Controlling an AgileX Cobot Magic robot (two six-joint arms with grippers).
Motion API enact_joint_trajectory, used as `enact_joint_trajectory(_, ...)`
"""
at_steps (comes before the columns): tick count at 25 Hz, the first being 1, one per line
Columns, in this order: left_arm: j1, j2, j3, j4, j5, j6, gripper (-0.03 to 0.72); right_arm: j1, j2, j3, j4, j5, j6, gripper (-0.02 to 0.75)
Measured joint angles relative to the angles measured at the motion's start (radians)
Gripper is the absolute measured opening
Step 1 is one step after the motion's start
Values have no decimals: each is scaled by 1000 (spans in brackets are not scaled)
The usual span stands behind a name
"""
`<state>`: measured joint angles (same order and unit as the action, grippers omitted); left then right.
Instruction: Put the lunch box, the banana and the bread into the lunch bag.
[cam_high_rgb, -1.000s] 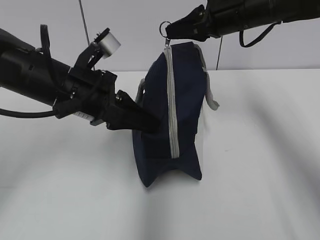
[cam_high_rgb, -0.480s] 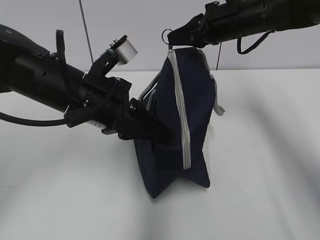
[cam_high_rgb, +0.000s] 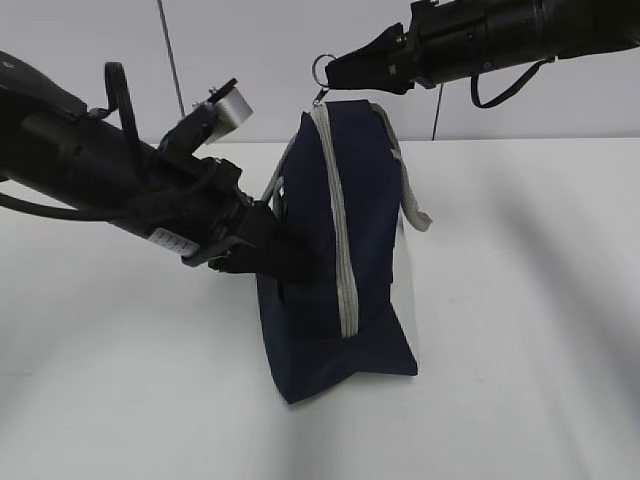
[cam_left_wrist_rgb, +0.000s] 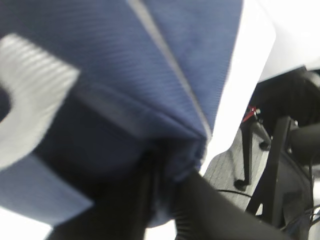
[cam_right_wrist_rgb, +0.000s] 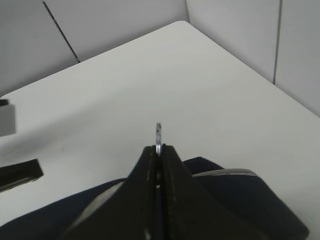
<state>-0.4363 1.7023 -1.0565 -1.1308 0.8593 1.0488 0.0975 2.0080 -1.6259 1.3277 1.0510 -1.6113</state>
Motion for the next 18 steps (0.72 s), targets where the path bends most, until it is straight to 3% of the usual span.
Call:
enact_joint_trajectory(2,33,-2,0,2,1,-27,193,0,0,0,-2,34,0,-16)
enact_joint_trajectory(4,68,-9,0,-1,3,-42,368,0,0,0,-14,60,-2,-16)
enact_joint_trajectory(7,131,-25,0,-33,31,-47,529,0,0,0,-21,78,-3,-16)
enact_joint_trajectory(13,233,-54,0,-135,120,-48,582,0,0,0,-24,83,-6,-16)
enact_joint_trajectory(18,260,-64,0,-254,61,-49,584,-1,0,0,-24,60,-10,-16)
